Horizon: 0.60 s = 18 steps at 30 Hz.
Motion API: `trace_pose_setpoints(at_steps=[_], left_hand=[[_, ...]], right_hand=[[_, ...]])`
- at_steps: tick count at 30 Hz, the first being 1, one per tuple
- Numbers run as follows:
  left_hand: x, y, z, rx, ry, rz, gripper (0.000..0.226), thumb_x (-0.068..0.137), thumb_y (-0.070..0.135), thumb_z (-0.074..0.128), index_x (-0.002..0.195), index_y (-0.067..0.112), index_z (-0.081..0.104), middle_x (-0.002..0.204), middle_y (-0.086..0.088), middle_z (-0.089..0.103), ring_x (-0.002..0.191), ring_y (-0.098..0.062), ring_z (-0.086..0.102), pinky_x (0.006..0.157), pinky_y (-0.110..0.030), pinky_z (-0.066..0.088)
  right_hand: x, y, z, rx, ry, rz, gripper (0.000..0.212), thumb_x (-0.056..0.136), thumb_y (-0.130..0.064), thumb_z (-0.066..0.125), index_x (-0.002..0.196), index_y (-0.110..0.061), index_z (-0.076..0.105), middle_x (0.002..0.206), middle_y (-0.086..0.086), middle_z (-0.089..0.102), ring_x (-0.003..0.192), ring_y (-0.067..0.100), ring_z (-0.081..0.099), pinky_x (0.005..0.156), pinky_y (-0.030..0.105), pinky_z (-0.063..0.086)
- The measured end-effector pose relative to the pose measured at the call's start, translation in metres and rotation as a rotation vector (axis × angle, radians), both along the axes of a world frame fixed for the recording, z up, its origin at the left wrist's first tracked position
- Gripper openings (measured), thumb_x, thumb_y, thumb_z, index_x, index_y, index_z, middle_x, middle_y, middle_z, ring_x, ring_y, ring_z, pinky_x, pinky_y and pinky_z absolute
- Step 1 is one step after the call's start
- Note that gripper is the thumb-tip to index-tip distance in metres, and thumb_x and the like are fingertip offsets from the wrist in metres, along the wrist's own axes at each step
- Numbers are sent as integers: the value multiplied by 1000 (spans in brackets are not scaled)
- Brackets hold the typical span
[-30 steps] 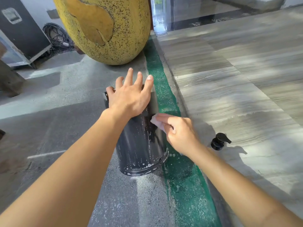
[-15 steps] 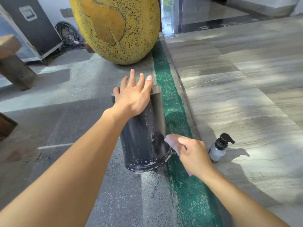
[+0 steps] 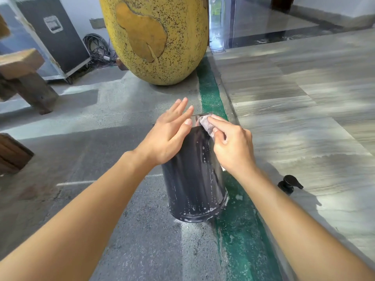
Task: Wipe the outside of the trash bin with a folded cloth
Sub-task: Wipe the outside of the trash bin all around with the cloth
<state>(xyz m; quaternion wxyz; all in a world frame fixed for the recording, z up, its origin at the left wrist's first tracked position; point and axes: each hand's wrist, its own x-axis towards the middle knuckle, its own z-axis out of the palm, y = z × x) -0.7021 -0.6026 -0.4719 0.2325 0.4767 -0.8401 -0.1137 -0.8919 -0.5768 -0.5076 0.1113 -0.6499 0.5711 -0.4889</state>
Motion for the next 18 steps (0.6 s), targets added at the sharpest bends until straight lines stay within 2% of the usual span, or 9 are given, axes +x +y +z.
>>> trace_pose_setpoints(at_steps=[2, 3, 7, 11, 12, 15, 16, 18], left_hand=[[1, -8, -5, -51, -112, -7, 56, 106, 47, 17, 158, 29, 25, 166, 14, 14, 153, -3, -5, 124, -41, -6], [-3, -11, -6, -53, -132, 6, 57, 104, 49, 15, 158, 33, 22, 166, 17, 14, 153, -5, -7, 124, -47, -6], [-24, -17, -3, -43, -156, 74, 61, 100, 57, 14, 158, 37, 20, 165, 21, 11, 155, -15, -3, 120, -48, 5], [-37, -32, 3, 18, -135, 128, 66, 96, 61, 12, 157, 39, 22, 165, 22, 12, 154, -16, 4, 119, -54, 12], [-39, -35, 4, 27, -128, 138, 66, 95, 62, 11, 157, 40, 22, 165, 23, 13, 154, -17, 5, 118, -55, 13], [-42, -40, 4, 41, -126, 146, 66, 95, 63, 10, 156, 41, 23, 164, 23, 13, 153, -18, 8, 118, -56, 15], [-43, -41, 4, 36, -140, 144, 64, 96, 62, 10, 156, 42, 23, 164, 23, 14, 153, -19, 10, 117, -55, 15], [-46, -44, 5, 26, -173, 143, 59, 100, 60, 12, 156, 43, 22, 164, 22, 16, 152, -20, 13, 116, -54, 17]], right_hand=[[-4, -6, 1, -11, 29, 26, 42, 87, 4, 53, 120, -15, 70, 131, 0, 64, 122, 8, 56, 101, -2, 24], [-6, -7, 1, -6, 34, 38, 42, 88, 4, 53, 121, -15, 70, 131, 0, 64, 122, 7, 56, 102, -1, 25], [-23, -1, -6, 40, 69, 88, 42, 88, 5, 52, 119, -15, 71, 130, -3, 64, 122, -3, 50, 102, -2, 24], [-40, 26, -32, 169, 156, 106, 35, 90, 1, 55, 117, -15, 72, 128, 2, 65, 121, 12, 58, 99, -4, 24], [-44, 35, -38, 176, 171, 126, 35, 89, 3, 56, 115, -14, 72, 126, 3, 67, 119, 12, 59, 100, -2, 28], [-53, 66, -56, 163, 226, 220, 33, 82, 13, 56, 104, -7, 72, 113, 3, 70, 110, 11, 57, 94, 17, 44], [-57, 76, -66, 176, 246, 247, 32, 81, 16, 57, 101, -4, 71, 112, 2, 70, 110, 10, 57, 94, 16, 44], [-64, 94, -87, 279, 275, 299, 37, 80, 19, 56, 104, -5, 72, 120, -11, 67, 115, -3, 56, 101, 7, 38]])
